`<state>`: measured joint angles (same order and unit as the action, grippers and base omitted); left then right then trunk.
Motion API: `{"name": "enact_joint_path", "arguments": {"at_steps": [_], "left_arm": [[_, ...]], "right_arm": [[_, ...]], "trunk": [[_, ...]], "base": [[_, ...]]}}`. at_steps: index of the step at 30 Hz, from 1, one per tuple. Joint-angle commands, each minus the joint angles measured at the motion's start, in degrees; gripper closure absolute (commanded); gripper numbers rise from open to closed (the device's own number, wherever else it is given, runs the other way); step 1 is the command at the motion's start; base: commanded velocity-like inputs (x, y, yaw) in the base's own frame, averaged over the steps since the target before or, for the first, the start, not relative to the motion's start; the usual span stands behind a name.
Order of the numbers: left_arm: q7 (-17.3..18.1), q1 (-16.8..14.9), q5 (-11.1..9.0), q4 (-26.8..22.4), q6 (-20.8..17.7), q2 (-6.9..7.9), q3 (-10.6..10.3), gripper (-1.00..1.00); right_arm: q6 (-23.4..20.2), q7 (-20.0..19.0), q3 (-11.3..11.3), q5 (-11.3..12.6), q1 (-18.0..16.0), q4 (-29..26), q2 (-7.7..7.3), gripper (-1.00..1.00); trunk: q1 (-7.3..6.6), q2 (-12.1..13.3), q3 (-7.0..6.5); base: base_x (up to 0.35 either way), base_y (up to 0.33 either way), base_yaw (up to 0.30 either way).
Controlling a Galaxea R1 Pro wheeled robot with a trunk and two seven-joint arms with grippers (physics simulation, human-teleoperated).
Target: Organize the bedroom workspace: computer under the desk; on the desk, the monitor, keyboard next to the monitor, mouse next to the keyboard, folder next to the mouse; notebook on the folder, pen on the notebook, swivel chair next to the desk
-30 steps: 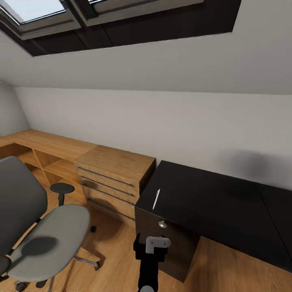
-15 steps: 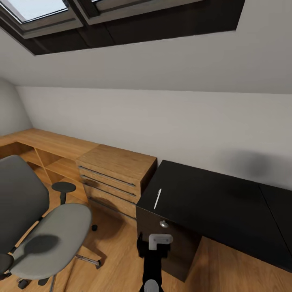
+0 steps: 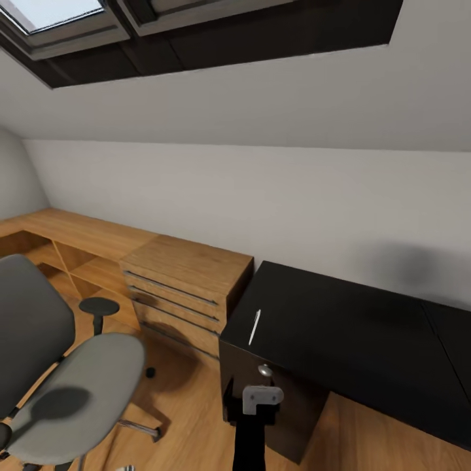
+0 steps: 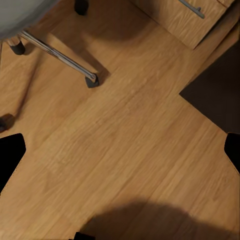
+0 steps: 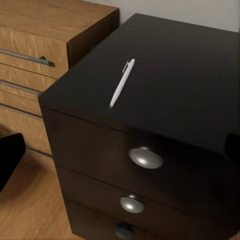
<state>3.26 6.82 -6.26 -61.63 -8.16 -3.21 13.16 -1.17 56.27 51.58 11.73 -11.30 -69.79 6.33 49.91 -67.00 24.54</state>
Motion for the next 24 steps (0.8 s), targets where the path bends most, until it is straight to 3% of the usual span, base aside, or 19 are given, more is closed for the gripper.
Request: {"name": "enact_joint_path", "arguments": {"at_steps": [1,9,24], "left_arm": [[0.34,0.02,-0.60,-0.15,-0.11,-0.06,0.20,-1.00],[0.34,0.03,-0.60,-0.08,1.66,-0.04,0.20,-1.00],[0.34,0.03,-0.60,0.04,1.65,-0.04,0.20,-1.00]], "right_arm": [[-0.11,0.34,0.17,-0.02,-0.08,-0.05,-0.03,-1.00],[-0.07,0.20,0.18,-2.40,-0.04,-0.06,-0.16,-1.00],[-0.17,-0.04,-0.96,-2.39,-0.04,0.01,-0.18,-1.00]], "trunk": [[0.03,-0.03,0.05],[0.03,-0.03,0.05],[0.03,-0.03,0.05]], "base": [[0.283,0.000,0.000],[0.289,0.000,0.000],[0.196,0.000,0.000]]}}
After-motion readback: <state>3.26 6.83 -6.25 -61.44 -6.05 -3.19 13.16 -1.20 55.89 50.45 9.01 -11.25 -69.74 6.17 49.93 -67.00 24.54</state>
